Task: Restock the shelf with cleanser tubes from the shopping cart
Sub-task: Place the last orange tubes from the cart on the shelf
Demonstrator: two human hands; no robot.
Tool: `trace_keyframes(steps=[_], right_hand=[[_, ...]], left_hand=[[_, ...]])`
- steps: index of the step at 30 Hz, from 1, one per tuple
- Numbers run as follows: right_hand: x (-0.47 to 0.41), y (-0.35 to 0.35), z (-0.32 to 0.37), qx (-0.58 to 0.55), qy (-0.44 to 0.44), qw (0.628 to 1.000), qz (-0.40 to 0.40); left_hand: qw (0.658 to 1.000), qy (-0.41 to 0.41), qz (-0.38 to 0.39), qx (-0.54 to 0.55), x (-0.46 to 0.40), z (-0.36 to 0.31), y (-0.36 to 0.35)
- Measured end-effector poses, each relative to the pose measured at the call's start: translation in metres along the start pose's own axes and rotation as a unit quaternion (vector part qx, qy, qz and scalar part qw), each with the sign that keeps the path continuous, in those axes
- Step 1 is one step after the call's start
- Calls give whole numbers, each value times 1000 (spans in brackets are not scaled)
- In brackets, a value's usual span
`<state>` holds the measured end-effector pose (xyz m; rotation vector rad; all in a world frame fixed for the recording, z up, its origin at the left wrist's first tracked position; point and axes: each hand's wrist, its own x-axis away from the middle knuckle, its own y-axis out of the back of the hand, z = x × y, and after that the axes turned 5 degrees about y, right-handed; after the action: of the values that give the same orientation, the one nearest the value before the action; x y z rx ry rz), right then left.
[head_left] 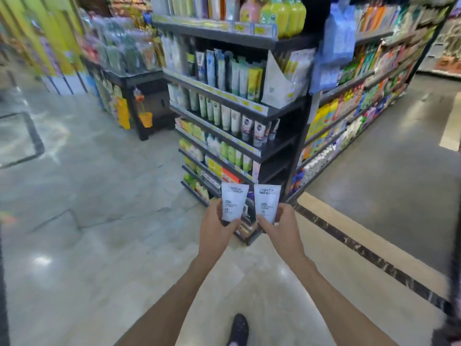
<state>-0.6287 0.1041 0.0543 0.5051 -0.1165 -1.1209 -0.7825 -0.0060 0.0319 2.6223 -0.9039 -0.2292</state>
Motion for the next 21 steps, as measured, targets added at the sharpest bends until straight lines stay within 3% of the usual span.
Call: trace_keyframes(steps=[12,21], right_hand=[[-234,-81,36,-54,53,997,-16],[-358,-81,64,-33,65,993,-94]], left_hand=[[1000,-25,-16,-10,-235,-37,7],[995,-92,46,17,-371,-86,-29]])
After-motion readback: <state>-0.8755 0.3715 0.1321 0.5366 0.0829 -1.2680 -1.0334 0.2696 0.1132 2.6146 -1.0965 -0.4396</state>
